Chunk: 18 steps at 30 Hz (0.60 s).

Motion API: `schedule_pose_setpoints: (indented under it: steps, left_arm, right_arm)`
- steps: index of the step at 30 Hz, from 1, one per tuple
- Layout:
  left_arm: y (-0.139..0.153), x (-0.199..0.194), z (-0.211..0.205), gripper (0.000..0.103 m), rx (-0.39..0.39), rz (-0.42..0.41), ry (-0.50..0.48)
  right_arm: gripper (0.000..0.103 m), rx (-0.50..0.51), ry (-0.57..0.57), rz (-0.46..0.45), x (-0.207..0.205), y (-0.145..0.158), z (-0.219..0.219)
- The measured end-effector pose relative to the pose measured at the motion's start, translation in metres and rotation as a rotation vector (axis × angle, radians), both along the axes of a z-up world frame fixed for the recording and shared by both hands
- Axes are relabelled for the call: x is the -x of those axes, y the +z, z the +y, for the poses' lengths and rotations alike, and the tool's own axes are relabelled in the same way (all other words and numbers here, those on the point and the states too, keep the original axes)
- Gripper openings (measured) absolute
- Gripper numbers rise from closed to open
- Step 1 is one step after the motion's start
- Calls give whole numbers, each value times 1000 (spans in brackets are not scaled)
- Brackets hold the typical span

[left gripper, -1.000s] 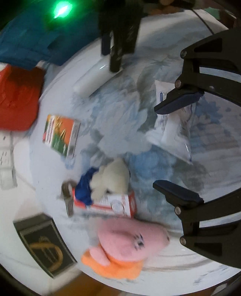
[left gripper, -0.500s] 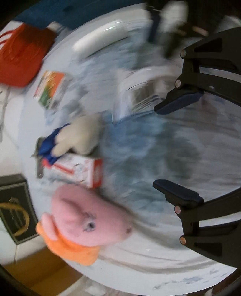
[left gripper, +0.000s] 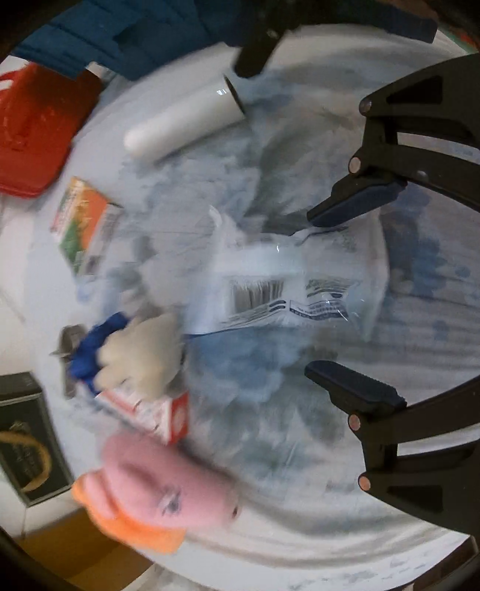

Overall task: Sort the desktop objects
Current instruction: 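Grasp the clear plastic bag with the left tool while the right tool grasps the white paper roll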

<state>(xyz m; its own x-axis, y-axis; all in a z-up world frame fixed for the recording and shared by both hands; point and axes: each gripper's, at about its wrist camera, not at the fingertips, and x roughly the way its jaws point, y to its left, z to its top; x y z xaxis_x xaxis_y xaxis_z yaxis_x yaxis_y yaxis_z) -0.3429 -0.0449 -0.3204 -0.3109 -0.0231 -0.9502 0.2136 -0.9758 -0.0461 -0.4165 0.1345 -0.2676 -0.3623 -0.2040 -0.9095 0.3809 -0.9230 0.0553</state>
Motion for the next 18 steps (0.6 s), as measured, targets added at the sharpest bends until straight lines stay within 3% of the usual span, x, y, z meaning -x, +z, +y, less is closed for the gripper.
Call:
schedule_pose_setpoints:
  steps: [1, 4, 14, 17, 18]
  left_arm:
    - [-1, 2, 0, 73, 12, 10, -1]
    - [0, 17, 0, 53, 35, 37, -26]
    - [-1, 45, 0, 48, 52, 76, -71]
    - [4, 49, -1, 47, 54, 77, -76]
    - [6, 48, -1, 47, 51, 77, -74]
  right_arm:
    - [84, -4, -1, 1, 4, -2, 0]
    - [89, -9, 5, -1, 14, -8, -5]
    - [86, -43, 1, -38, 57, -48, -26]
    - [64, -89, 22, -13, 54, -53, -32]
    - [46, -78, 36, -13, 52, -49, -34]
